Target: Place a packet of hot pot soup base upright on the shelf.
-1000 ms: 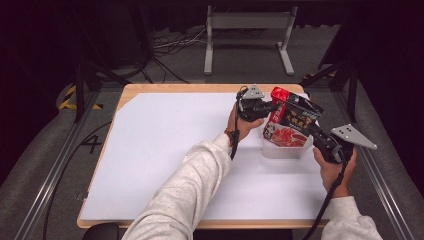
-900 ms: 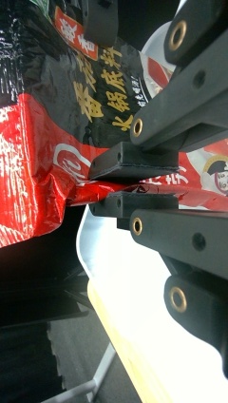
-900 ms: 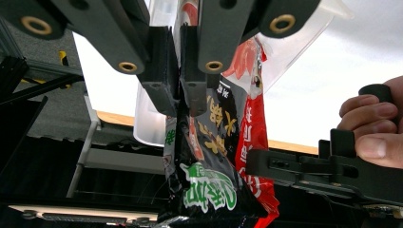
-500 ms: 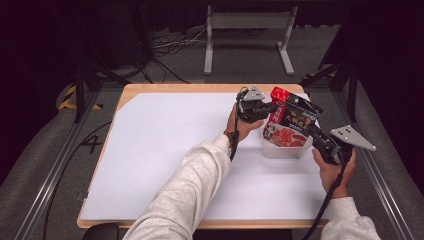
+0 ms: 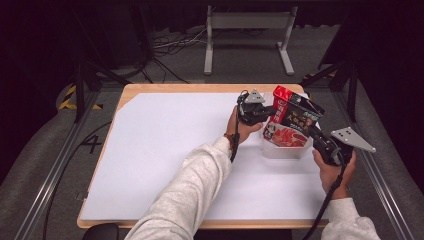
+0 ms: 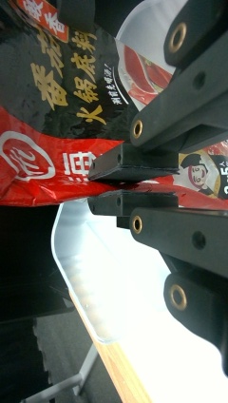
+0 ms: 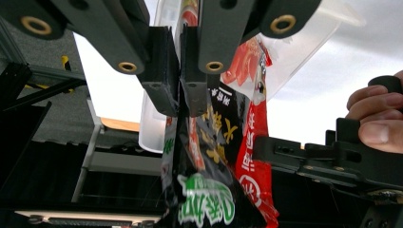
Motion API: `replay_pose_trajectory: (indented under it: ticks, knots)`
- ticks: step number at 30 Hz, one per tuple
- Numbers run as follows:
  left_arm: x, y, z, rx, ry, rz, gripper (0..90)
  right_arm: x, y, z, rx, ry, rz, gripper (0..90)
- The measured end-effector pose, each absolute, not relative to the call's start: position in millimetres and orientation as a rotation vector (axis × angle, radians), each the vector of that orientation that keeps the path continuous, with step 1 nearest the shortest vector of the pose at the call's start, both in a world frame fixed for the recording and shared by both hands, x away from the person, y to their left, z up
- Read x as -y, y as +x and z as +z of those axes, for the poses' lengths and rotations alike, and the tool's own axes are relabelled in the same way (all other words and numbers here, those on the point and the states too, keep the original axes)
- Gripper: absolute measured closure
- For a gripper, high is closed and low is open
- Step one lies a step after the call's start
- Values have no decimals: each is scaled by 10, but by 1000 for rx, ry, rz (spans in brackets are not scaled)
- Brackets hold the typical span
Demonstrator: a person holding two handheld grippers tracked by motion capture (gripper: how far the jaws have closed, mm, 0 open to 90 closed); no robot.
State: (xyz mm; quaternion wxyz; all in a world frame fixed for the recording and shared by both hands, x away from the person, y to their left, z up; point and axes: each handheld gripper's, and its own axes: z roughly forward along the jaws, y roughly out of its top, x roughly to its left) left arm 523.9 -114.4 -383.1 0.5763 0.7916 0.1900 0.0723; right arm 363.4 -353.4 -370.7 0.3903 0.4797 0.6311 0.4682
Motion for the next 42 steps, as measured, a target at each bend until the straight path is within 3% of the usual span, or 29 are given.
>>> replay_pose_trajectory:
  ticks: [22,42]
  knots:
    - [1148,5202,-3916,-433,1942,214,827,3562,3643,-3773,-1633,1227,1162,840]
    - [896,5074,-3764,-422,1919,264,831,3537,3620,-3728,-1649,1196,1140,761]
